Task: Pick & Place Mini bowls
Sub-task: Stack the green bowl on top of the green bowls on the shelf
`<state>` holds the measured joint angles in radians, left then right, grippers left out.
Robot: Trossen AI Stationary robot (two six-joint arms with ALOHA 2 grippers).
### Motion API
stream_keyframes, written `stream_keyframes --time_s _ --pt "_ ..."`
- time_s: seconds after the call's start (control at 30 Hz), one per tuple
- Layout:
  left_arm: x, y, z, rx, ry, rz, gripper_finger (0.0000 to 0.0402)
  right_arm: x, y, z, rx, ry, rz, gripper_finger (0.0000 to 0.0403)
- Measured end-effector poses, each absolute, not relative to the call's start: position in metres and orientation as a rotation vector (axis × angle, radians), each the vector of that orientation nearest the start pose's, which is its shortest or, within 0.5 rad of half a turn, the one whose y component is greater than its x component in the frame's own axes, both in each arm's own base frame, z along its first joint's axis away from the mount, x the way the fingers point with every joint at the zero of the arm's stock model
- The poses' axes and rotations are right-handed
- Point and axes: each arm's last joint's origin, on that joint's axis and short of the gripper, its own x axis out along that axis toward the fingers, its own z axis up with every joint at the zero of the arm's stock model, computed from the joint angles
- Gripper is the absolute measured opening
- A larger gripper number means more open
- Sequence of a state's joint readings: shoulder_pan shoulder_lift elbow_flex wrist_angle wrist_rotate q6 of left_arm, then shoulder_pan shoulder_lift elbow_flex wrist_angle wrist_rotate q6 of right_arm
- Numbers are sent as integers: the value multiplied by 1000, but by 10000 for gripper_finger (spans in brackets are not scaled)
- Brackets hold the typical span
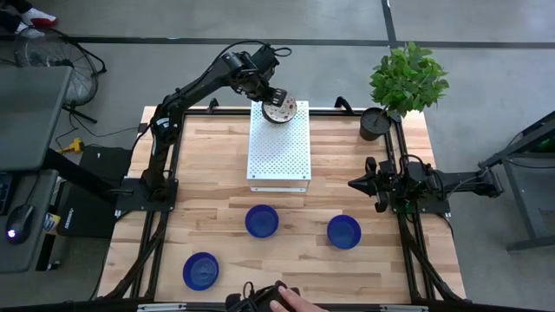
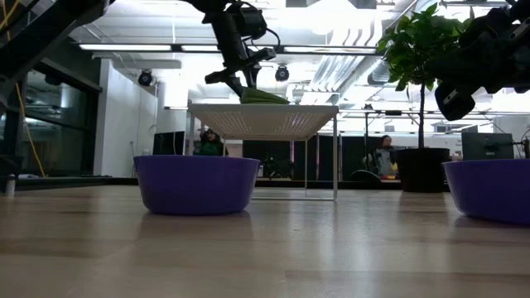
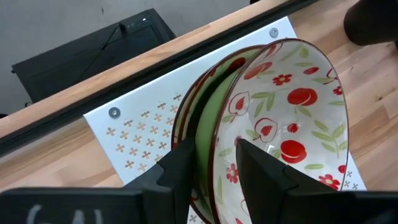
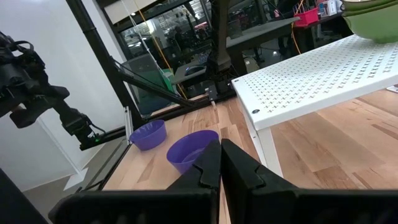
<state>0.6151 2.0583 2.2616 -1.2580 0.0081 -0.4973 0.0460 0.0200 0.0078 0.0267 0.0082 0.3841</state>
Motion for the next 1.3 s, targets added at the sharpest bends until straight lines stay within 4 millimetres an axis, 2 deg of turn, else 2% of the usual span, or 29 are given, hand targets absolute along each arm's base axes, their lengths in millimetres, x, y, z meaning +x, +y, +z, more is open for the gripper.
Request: stream_keyframes --time_s 0.97,1.17,1.3 --pt "341 238 365 -756 891 678 118 98 4 167 384 -7 40 0" --pt "331 237 373 -728 900 678 117 98 4 167 385 -7 40 0" --pt "326 239 371 -715 949 685 117 98 4 167 385 -7 40 0"
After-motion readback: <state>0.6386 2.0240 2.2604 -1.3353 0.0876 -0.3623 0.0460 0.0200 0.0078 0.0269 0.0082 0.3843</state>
